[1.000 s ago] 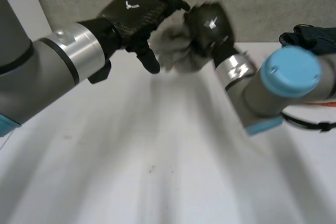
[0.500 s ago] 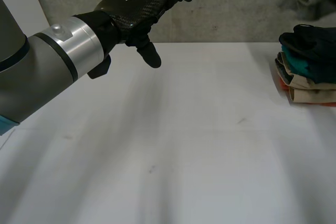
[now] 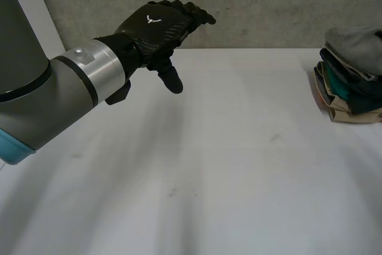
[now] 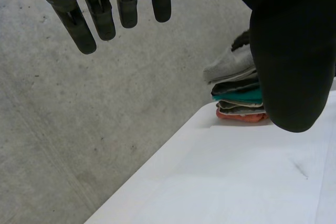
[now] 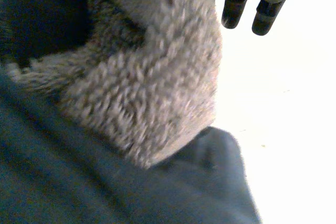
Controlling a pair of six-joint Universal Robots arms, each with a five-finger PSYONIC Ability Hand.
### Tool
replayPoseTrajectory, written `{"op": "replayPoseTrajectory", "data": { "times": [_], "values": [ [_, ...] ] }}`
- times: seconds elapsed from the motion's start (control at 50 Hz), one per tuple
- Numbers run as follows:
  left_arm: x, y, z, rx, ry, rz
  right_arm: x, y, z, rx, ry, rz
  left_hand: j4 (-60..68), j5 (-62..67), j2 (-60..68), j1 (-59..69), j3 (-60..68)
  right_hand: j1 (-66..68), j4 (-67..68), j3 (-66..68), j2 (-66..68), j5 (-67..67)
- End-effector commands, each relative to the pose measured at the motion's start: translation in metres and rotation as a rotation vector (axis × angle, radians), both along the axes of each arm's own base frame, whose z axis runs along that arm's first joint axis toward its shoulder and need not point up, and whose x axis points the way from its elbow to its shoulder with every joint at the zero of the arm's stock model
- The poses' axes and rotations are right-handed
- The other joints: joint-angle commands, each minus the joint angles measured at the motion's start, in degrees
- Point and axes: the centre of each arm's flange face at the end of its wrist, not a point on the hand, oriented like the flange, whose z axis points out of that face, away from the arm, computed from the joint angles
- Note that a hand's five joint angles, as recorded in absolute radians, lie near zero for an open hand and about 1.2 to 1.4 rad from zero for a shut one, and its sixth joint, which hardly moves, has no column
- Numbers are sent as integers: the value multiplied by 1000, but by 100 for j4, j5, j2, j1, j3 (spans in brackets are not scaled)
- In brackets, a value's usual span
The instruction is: Fold the laundry.
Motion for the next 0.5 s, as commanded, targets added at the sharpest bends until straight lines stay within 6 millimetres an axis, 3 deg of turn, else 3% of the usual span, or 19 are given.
{"op": "replayPoseTrajectory", "data": {
  "times": [0.02, 0.18, 0.3, 0.44, 0.5],
  "values": [
    [-2, 5, 5, -13, 8, -11, 1, 14, 45, -11, -29, -67, 288, 188, 277, 370, 232, -649, -484, -435, -429, -1099],
    [-1, 13, 14, -33, 20, -20, 5, 40, 74, 133, -55, -89, 271, 171, 260, 353, 216, -649, -484, -435, -429, -1099],
    [0, 15, 18, -40, 27, -22, -24, 65, 102, 178, 0, -223, 271, 171, 260, 353, 216, -649, -484, -435, -429, -1099],
    [3, 24, 32, -69, 50, -26, -84, 89, 150, 148, 60, -634, 254, 154, 244, 337, 199, -649, -484, -435, -429, -1099],
    [5, 29, 41, -91, 65, -25, -88, 95, 169, 98, 98, -715, 221, 121, 210, 303, 165, -649, -484, -435, -429, -1099]
  ]
}}
